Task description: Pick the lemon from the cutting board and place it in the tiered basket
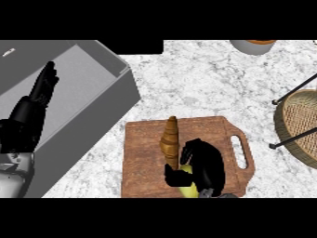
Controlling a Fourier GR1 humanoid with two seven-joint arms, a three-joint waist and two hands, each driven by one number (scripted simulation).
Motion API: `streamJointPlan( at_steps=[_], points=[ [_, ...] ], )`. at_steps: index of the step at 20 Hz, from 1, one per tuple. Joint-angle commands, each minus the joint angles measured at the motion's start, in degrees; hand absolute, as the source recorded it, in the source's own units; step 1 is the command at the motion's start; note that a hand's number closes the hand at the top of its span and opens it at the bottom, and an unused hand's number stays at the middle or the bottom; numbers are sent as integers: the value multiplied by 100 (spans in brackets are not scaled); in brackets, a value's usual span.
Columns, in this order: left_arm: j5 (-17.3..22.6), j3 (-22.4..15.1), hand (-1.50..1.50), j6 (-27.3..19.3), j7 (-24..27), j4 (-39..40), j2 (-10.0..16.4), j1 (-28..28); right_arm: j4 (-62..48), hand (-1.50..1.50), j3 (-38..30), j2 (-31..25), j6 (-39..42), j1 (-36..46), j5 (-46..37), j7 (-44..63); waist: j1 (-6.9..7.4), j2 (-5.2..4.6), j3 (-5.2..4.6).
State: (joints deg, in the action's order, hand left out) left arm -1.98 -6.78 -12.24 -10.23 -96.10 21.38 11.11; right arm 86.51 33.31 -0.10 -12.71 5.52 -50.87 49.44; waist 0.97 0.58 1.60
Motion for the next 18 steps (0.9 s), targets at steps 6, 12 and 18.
streamJointPlan(
  at_steps=[6, 12, 18],
  points=[
    [-111, 215, 0, 5, 94, 901, 56, -189, 328, 150, 391, 10, -482, 1554, -269, 1726, -45, -87, -170],
    [-168, 149, 0, -29, 16, 525, 53, -530, 1307, 150, -292, 9, 6, 2297, -1731, 1981, -208, -1, -178],
    [-95, 313, 0, 62, 53, 518, 150, -625, 2092, 150, -629, -24, 932, 2660, -2544, 2233, -245, 1, -178]
  ],
)
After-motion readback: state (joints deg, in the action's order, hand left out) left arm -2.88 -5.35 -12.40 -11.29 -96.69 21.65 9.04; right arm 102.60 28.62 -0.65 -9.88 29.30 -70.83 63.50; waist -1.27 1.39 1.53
